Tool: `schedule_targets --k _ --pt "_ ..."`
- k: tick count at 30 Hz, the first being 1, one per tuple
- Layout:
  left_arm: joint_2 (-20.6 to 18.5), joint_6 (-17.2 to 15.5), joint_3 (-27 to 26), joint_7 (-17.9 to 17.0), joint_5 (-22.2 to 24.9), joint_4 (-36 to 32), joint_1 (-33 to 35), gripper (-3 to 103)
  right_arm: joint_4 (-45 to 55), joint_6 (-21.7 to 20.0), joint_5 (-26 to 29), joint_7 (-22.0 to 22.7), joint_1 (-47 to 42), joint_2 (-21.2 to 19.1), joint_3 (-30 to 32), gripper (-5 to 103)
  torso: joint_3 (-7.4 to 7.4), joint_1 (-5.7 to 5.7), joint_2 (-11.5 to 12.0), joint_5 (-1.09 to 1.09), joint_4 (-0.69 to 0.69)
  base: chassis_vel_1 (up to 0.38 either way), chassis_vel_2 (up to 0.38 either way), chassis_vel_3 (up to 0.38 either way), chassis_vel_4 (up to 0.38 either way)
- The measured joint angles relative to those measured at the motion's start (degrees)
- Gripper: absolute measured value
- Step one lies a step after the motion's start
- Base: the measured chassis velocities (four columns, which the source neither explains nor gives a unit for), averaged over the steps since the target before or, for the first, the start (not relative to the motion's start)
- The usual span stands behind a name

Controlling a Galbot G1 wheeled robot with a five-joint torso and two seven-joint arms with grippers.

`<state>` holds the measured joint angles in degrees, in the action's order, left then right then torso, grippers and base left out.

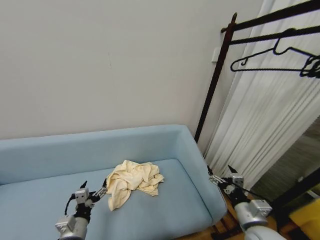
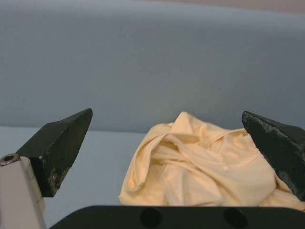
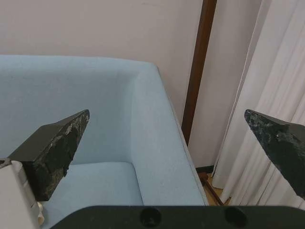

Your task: Pick up the clothes from the sofa and hang them on the clothes hanger.

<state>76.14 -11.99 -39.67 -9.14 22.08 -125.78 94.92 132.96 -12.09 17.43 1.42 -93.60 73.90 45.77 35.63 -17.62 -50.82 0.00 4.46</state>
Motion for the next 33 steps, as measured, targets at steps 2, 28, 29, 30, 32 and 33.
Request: schedule_targets --k 2,28,29,30,32,33 --pt "-1.5 -1.1 0.6 -1.1 0.4 3.5 -2.8 100 -0.4 0.1 0.1 0.0 -0.1 -0.1 0.0 100 0.00 0.00 0.0 0.00 0.00 0.000 0.000 0.000 0.000" --pt "-4.7 -6.9 9.9 -3.8 6.4 31.9 -22.7 100 -1.7 -1.1 0.0 1.3 -0.3 -3.1 -1.8 100 0.00 -0.01 0.0 0.00 0.01 0.000 0.000 0.000 0.000" --pt "-4.7 -6.9 9.9 -3.8 6.4 31.9 -22.7 100 -1.7 -1.1 0.0 1.3 -0.3 -3.1 -1.8 100 0.00 -0.01 0.0 0.00 0.01 0.000 0.000 0.000 0.000" --pt "-4.6 -6.7 10.4 -3.8 6.3 32.9 -23.4 100 -1.8 -1.1 0.0 1.4 -0.4 -3.0 -1.8 100 0.00 -0.01 0.0 0.01 0.01 0.000 0.000 0.000 0.000" --pt "-4.5 -6.6 10.8 -3.8 6.3 34.1 -24.2 100 -2.0 -1.0 0.0 1.4 -0.4 -2.8 -1.7 100 0.00 0.00 0.0 0.01 0.01 0.000 0.000 0.000 0.000" --pt "-4.5 -6.6 10.8 -3.8 6.3 34.1 -24.2 100 -2.0 -1.0 0.0 1.4 -0.4 -2.8 -1.7 100 0.00 0.00 0.0 0.01 0.01 0.000 0.000 0.000 0.000"
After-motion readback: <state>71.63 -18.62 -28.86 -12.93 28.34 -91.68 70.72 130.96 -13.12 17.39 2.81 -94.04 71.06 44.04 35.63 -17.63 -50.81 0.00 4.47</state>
